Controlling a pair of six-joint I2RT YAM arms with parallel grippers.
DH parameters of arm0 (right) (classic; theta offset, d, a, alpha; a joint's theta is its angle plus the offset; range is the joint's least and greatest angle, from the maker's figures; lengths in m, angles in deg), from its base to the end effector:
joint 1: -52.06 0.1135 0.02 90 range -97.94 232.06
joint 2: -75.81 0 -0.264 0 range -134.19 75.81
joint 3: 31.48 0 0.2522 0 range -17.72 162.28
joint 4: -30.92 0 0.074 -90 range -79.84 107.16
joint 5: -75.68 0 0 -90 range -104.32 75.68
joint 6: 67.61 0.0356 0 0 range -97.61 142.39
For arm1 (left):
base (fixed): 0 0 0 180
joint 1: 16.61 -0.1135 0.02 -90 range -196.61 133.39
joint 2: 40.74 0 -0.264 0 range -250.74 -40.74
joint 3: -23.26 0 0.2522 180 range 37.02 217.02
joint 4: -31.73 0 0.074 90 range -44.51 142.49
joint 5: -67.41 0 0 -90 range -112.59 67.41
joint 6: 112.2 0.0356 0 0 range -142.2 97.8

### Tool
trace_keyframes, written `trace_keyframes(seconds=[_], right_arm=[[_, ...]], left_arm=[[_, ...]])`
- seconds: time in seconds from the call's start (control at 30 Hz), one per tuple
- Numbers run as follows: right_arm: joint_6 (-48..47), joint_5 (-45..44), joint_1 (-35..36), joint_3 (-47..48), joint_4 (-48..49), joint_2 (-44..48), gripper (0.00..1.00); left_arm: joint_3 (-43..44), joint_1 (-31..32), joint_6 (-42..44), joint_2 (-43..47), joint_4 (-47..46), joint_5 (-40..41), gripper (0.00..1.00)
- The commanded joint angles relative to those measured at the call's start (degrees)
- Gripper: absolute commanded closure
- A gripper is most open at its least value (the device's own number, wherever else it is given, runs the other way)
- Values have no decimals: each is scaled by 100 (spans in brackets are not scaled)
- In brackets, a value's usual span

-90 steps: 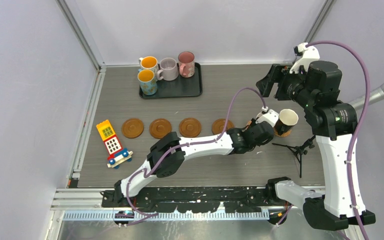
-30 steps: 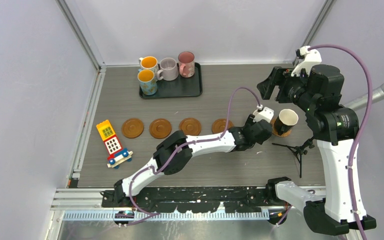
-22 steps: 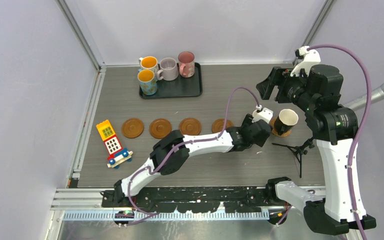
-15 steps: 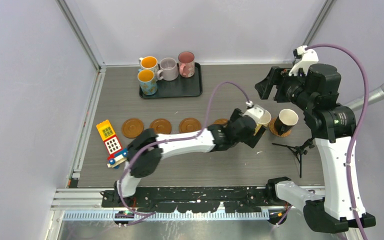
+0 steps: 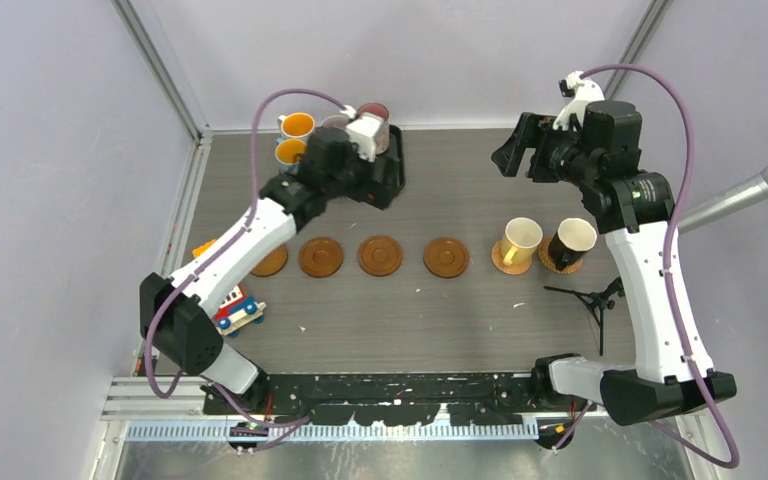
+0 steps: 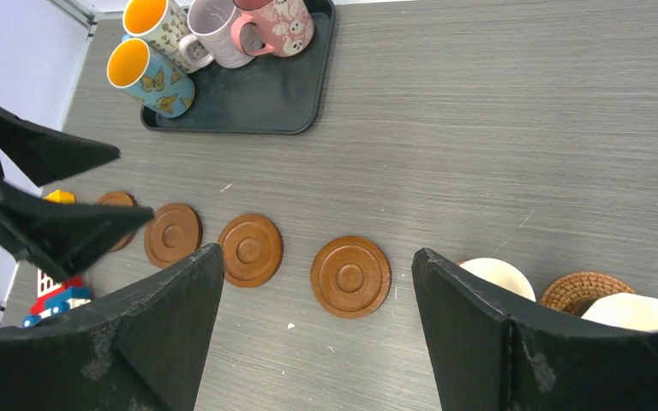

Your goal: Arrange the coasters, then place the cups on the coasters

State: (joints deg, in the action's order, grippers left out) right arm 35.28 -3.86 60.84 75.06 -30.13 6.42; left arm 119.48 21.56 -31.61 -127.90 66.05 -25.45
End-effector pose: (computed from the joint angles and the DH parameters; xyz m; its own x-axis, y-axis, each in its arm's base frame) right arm 0.2241 0.0412 0.4687 -0.4604 0.1509 -0.8748 -0.2169 0.9365 0.2757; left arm 0.2780 -0.2208 0.3701 -0.4377 0.1363 -0.8887 0.5891 0.7902 -0.1689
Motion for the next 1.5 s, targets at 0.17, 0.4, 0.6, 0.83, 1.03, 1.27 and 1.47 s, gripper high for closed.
trace_keyframes(seconds=[0.17,0.4,0.6,0.83,1.03,1.27,1.47], right_arm=[[105,178,88,111,488,-376,15],[-17,113,188,248,398,-611,15],[-56,7,262,353,300,-715,15],[-98,-92,331,371,215,-743,15],[-181,-155,347,450,132,-769,15],[-183,-155,346,470,121,-753,15],[-146,-131,346,407,173,-710,15]], left_arm=[[336,-2888,691,-272,783,-1443,0],[1392,-4401,772,-1742,686,-2374,0],[2479,-4860,619,-2983,627,-3044,0],[2802,-4876,-371,-3646,-417,-3458,0],[2788,-4789,-1305,-3899,-886,-3832,1],[1942,-4516,-1451,-3466,-1102,-3732,3],[1006,-4157,-1720,-2791,-1488,-3528,4]])
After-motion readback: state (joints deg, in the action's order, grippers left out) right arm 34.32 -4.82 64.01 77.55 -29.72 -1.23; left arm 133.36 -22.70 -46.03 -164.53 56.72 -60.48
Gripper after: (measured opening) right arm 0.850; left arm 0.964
